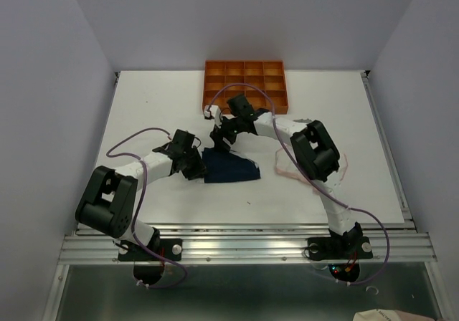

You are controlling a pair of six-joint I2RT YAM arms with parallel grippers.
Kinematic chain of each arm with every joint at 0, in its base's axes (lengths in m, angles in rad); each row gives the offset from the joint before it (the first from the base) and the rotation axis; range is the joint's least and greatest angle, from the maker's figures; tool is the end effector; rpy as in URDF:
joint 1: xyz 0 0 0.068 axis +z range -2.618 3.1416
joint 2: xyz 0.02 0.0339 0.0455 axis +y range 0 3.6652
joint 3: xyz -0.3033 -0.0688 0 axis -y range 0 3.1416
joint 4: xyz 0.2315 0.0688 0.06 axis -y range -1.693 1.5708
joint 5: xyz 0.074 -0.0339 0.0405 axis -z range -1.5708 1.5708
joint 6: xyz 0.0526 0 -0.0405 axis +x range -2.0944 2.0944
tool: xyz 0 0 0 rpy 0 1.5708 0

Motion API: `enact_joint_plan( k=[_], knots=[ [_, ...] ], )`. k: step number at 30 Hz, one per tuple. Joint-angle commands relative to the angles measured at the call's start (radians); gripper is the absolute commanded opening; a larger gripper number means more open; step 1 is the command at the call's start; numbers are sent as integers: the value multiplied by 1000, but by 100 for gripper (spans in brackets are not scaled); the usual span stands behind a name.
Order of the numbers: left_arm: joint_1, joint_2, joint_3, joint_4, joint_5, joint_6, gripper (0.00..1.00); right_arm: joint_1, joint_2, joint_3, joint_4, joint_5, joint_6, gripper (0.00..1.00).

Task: Roll the underwear
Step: Fold the underwear

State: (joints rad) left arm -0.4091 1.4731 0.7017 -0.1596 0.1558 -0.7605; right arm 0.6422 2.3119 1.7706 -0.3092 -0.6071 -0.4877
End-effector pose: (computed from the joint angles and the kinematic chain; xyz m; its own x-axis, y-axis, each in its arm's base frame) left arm 0.2476 -0.1162 0.1959 -0.8627 -0.3681 -0.3467 -0.1610 0.8499 -0.5017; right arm 0.4075 0.3423 0.1813 -0.1600 -0.6003 -0.7836 -0.9828 0.1709 0.0697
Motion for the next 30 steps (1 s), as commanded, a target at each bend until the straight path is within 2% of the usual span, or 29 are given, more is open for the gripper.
enact_joint_plan(
  k=[1, 2, 4, 8, 11, 14, 15, 18, 30],
  knots=[
    [23, 23, -8, -49, -47, 53, 38, 33, 4, -29, -37, 41, -99, 71],
    [26, 23, -7, -47, -47, 55, 38, 45, 3, -42, -39, 71, -106, 65],
    [27, 24, -4, -46, -47, 61, 38, 54, -5, -60, -38, 96, -109, 60],
    [33, 30, -1, -44, -44, 67, 37, 54, -9, -79, -41, 116, -94, 44],
    [35, 27, -2, -40, -41, 67, 36, 54, -11, -68, -65, 103, -106, 22],
    [36, 23, -8, -34, -38, 59, 36, 63, -16, -30, -93, 75, -124, 11],
    [36, 23, -10, -31, -36, 58, 36, 74, -25, -20, -99, 70, -130, 1],
    [35, 13, -13, -15, -32, 47, 36, 92, -65, -10, -90, 81, -147, 1],
    [36, -45, -47, -11, -50, -19, 36, 151, -238, -207, 148, 268, -134, 1]
  ],
)
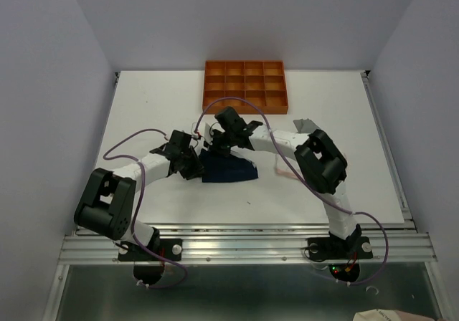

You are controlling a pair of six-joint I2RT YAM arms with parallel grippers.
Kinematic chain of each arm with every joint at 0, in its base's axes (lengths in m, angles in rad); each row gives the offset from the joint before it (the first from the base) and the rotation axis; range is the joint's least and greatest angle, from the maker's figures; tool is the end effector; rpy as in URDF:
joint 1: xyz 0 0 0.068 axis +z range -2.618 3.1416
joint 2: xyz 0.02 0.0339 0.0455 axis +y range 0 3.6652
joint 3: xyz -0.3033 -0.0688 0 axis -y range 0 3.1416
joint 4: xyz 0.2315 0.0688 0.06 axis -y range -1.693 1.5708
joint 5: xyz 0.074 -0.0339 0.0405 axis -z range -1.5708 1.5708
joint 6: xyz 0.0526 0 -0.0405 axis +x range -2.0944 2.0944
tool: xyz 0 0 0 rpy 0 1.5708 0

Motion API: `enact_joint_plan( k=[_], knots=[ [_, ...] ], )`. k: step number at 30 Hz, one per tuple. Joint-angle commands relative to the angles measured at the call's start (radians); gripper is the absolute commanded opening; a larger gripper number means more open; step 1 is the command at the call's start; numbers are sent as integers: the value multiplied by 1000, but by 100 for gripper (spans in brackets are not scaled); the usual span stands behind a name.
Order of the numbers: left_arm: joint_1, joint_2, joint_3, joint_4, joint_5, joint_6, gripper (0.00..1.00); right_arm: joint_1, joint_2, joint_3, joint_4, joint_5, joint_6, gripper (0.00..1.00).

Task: Roll the underwear
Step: Fold the underwear

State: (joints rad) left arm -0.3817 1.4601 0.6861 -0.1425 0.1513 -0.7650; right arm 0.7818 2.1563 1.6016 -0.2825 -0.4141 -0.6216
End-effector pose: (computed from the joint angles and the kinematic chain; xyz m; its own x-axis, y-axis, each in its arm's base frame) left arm 0.2482 -0.1082 0.1961 -0.8452 -0.3985 -0.3562 -0.1829 0.8419 -0.5078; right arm 0.3383 0.3657 0.2046 0.0584 -0.6932 -0.7183 -0.9867 0.0691 -0.1469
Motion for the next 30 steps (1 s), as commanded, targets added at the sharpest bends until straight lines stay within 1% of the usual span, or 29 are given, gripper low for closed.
enact_joint_plan(
  k=[1, 5, 14, 17, 22, 27, 30],
  knots=[
    [9, -43, -39, -28, -48, -25, 36, 11, -90, -49, 134, 83, 2, 1],
    [9, -63, -43, -35, -50, -43, 36, 11, -137, -115, 210, 84, -15, 1],
    [7, -89, -49, -46, -62, -60, 36, 30, -228, -235, 261, 49, -41, 1],
    [7, -92, -56, -46, -62, -68, 36, 51, -251, -262, 270, 58, -44, 1],
    [9, -98, -66, -42, -65, -85, 36, 99, -268, -319, 341, 155, -52, 1],
    [9, -116, -79, -42, -62, -95, 36, 131, -286, -348, 394, 234, -3, 1],
    [7, -127, -83, -40, -62, -100, 36, 140, -294, -358, 414, 256, 33, 1]
  ],
)
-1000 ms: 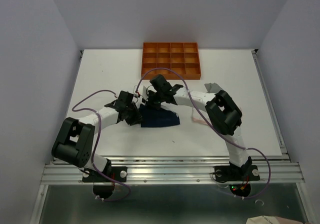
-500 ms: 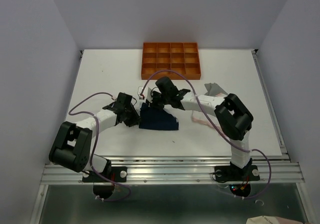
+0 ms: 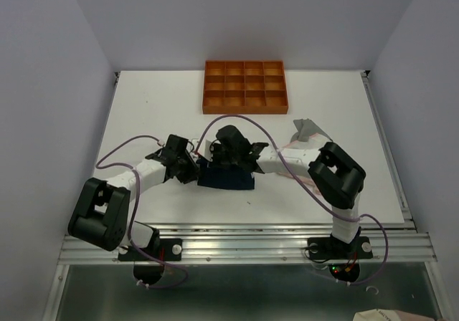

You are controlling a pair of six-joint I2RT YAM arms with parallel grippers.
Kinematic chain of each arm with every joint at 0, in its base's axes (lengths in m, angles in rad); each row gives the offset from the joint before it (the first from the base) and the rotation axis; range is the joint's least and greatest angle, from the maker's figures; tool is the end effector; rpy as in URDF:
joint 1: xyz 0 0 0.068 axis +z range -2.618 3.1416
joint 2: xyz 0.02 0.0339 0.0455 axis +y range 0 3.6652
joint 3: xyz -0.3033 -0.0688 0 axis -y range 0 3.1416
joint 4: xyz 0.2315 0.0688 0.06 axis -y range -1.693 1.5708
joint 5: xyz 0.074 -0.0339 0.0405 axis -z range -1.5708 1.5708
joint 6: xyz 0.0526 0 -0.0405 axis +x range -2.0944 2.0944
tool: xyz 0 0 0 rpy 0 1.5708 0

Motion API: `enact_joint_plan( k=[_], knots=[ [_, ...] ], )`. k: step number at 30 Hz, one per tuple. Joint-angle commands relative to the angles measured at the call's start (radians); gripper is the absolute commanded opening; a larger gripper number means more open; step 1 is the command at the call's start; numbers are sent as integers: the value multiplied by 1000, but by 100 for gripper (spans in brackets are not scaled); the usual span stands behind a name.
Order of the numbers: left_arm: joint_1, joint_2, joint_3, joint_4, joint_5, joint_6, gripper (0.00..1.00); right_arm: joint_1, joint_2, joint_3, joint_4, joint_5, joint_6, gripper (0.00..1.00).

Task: Roll the underwear
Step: Fold the underwear

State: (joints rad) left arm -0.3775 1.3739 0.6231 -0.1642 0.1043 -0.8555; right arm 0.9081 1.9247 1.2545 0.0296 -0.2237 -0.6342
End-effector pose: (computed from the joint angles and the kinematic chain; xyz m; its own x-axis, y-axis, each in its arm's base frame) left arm 0.2284 -0.0965 0.1968 -0.8045 -0.4887 -0.3376 -0.2770 0.8115 -0.5144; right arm 0.2641 0.3574 0.2263 0.2241 -0.6519 -0.7244 -0.9252 0.0911 -0.3683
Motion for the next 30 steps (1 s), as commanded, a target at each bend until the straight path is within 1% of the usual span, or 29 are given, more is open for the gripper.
enact_joint_plan(
  k=[1, 8, 18, 19, 23, 30],
  knots=[
    [5, -48, -25, -20, -18, -11, 36, 14, -72, -15, 105, 61, 50, 1],
    [5, -58, -37, -18, -15, -22, 36, 49, -98, -67, 101, 69, 59, 1],
    [2, -93, -74, -9, -14, -57, 36, 98, -90, -63, 81, 98, 125, 1],
    [2, -101, -79, -6, -12, -59, 34, 98, -89, -61, 81, 93, 136, 1],
    [2, -110, -92, -5, -15, -73, 33, 98, -67, -47, 40, 63, 163, 1],
    [0, -134, -117, -5, -29, -102, 28, 107, -12, -3, -26, 7, 237, 1]
  ],
)
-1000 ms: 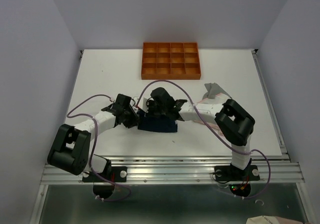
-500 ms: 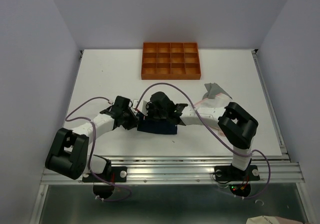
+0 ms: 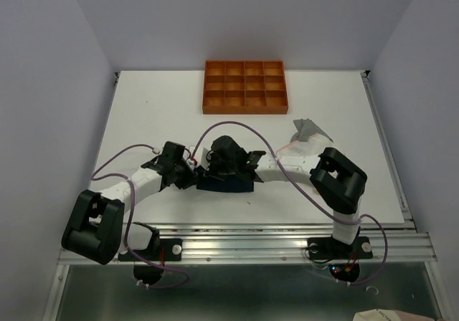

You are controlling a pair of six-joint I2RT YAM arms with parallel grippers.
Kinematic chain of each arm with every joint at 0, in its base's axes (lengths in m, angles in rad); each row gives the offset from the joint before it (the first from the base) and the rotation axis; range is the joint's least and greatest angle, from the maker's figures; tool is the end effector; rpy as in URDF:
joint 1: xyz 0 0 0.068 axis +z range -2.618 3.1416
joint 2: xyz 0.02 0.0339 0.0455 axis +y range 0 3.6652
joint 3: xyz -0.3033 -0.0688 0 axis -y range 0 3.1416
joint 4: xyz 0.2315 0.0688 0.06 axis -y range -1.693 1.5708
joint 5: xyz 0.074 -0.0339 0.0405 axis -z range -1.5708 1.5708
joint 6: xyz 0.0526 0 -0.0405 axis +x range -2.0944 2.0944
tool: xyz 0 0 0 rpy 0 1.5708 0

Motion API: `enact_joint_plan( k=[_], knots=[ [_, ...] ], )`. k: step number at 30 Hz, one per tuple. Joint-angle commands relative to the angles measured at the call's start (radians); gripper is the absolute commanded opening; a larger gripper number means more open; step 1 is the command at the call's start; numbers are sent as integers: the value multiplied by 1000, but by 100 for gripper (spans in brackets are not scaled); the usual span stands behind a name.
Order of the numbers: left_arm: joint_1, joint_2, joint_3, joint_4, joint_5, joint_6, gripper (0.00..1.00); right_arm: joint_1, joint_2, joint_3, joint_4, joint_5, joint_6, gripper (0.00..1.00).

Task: Roll the underwear
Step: Fold the underwear

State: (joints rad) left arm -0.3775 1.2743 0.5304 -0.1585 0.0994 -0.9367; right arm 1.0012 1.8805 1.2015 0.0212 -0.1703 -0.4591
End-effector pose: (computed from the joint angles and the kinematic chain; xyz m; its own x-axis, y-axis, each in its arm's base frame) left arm 0.2032 -0.0862 0.1918 -0.7738 -0.5555 -0.3044 -0.3366 0.7676 -0.5454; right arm 0.2243 0.3668 0.2267 0.1043 -0.6470 -0.7553 -0.9549 0.1471 -0.2578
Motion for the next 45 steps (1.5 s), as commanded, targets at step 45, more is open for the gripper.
enact_joint_plan(
  k=[45],
  knots=[
    [-20, -245, -24, -125, -49, -93, 31, 14, 54, 107, -52, 11, 180, 2]
  ],
)
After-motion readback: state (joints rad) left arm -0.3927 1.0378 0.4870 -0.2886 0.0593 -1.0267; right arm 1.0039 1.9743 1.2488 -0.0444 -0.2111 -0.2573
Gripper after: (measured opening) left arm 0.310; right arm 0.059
